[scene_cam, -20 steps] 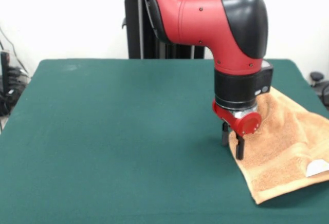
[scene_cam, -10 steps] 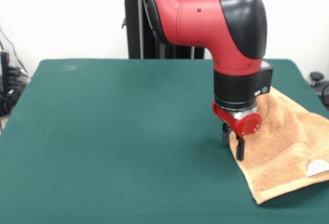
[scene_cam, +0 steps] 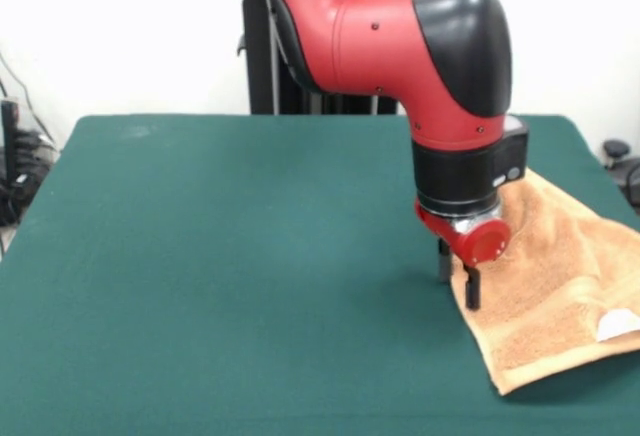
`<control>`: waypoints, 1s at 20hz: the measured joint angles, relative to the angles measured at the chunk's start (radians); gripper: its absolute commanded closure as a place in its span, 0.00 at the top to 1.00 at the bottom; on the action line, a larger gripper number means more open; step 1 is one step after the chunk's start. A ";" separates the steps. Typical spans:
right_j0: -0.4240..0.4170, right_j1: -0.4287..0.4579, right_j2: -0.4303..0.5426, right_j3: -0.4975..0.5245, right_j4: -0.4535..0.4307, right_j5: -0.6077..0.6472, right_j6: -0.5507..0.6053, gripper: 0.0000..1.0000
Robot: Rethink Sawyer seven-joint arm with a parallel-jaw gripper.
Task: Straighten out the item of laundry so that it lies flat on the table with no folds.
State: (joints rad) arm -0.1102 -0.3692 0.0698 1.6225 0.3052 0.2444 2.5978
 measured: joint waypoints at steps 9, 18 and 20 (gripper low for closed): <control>0.006 -0.015 0.022 0.000 -0.040 0.082 0.000 1.00; 0.074 -0.007 -0.007 -0.015 -0.072 0.105 0.000 0.00; 0.104 -0.005 -0.027 -0.025 -0.073 0.105 0.000 0.00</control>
State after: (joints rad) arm -0.0058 -0.3742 0.0426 1.5976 0.2327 0.3491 2.5978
